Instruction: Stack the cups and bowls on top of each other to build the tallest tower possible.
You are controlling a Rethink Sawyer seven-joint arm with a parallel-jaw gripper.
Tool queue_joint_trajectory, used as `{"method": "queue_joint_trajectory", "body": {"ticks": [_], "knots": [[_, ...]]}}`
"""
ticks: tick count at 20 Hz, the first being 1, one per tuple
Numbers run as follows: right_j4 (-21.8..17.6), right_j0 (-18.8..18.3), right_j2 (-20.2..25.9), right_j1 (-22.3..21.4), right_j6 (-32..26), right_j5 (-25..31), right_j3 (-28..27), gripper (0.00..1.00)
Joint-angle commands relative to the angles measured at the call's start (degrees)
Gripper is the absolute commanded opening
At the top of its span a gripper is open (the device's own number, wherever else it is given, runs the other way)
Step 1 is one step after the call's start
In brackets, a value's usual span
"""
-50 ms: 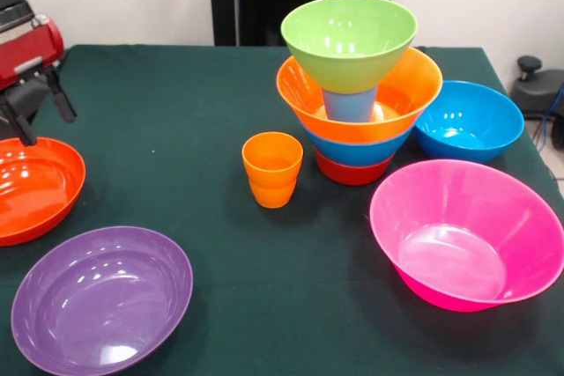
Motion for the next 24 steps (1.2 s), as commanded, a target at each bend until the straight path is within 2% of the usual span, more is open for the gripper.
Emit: {"method": "queue_joint_trajectory", "body": {"ticks": [1, 9, 24], "knots": [[-5.96, 1.1, -4.89, 3.17, -3.96, -5.99, 3.73, 1.0], [-6.62, 1.19, -5.85, 4.69, -5.08, -7.33, 2.4, 1.0], [-7.06, 0.73, -7.72, 7.22, -3.26, -9.35, 2.61, 1.0]]}}
